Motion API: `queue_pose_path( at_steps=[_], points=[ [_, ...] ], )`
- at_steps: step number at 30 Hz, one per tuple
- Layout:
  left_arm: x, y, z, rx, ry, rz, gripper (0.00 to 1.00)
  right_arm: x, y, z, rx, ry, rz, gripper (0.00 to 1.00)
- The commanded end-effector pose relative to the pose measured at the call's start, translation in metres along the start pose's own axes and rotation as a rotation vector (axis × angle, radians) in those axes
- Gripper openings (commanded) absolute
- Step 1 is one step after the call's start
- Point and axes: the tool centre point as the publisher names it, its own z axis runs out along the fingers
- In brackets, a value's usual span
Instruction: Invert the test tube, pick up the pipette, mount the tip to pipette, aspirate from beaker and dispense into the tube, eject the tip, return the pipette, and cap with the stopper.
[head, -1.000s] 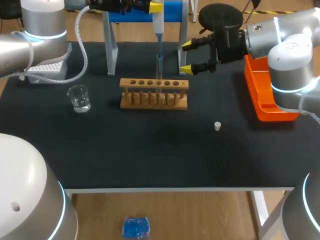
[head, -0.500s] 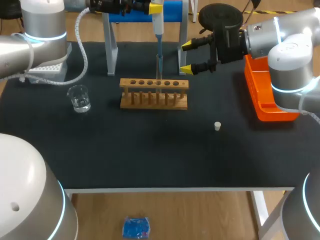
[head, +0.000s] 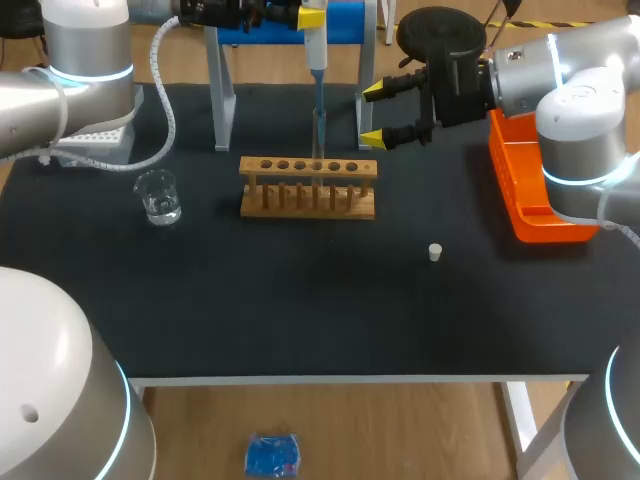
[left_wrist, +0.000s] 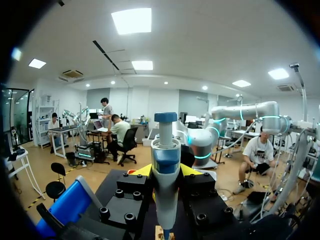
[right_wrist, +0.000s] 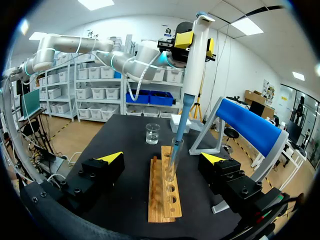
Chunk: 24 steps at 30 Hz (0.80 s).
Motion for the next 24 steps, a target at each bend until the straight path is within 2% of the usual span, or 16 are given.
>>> queue_pose_path(
  at_steps=[1,8,12,17,22,24],
  points=[
    [0.0,0.0,0.0,0.0,0.0,0.0,0.0,0.0,0.0,0.0,0.0,-0.001,-0.001,1.0],
    [0.0,0.0,0.0,0.0,0.0,0.0,0.0,0.0,0.0,0.0,0.0,-0.001,-0.001,1.0],
    [0.0,0.0,0.0,0.0,0.0,0.0,0.0,-0.014,0.023,-0.045,0.02,-0.089,-0.051,1.0],
    [0.0,0.0,0.0,0.0,0.0,0.0,0.0,-0.026,0.051,-0.095,0.118,-0.171,-0.055,1.0],
    [0.0,0.0,0.0,0.0,0.0,0.0,0.0,-0.028,0.081,-0.124,0.203,-0.235,-0.013,1.0],
    [0.0,0.0,0.0,0.0,0.0,0.0,0.0,-0.027,0.094,-0.13,0.195,-0.228,-0.002,1.0]
  ],
)
